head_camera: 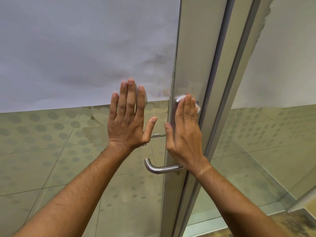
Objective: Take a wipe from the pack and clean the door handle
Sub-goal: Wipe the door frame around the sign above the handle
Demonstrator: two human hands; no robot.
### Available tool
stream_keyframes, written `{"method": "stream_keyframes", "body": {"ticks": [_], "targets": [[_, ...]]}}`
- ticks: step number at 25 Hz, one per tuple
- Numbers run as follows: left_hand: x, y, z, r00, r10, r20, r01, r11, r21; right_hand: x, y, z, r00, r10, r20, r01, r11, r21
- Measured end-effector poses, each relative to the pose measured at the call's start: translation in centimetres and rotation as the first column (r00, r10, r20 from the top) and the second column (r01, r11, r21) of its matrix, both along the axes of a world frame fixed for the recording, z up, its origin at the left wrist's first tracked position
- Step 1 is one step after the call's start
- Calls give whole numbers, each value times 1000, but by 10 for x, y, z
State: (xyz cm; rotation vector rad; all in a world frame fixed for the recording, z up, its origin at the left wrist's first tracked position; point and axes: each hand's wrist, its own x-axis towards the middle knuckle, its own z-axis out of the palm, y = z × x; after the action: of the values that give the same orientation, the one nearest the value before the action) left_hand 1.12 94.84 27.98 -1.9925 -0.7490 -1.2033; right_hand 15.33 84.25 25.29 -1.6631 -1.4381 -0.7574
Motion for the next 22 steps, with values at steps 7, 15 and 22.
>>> {"method": "stream_keyframes", "body": {"ticks": [7,15,22], "targets": [[0,1,0,1000,8,5,-8,1000,-5,17,-21,-15,983,20,184,5,991,-134],[1,1,-1,1000,11,3,-11,1000,-1,29,-12,5,982,39,186,-25,997,-80],[0,1,1,1000,12,-3,-12,1000,-6,35,-37,-40,960,99,264,-19,956,-291]]}}
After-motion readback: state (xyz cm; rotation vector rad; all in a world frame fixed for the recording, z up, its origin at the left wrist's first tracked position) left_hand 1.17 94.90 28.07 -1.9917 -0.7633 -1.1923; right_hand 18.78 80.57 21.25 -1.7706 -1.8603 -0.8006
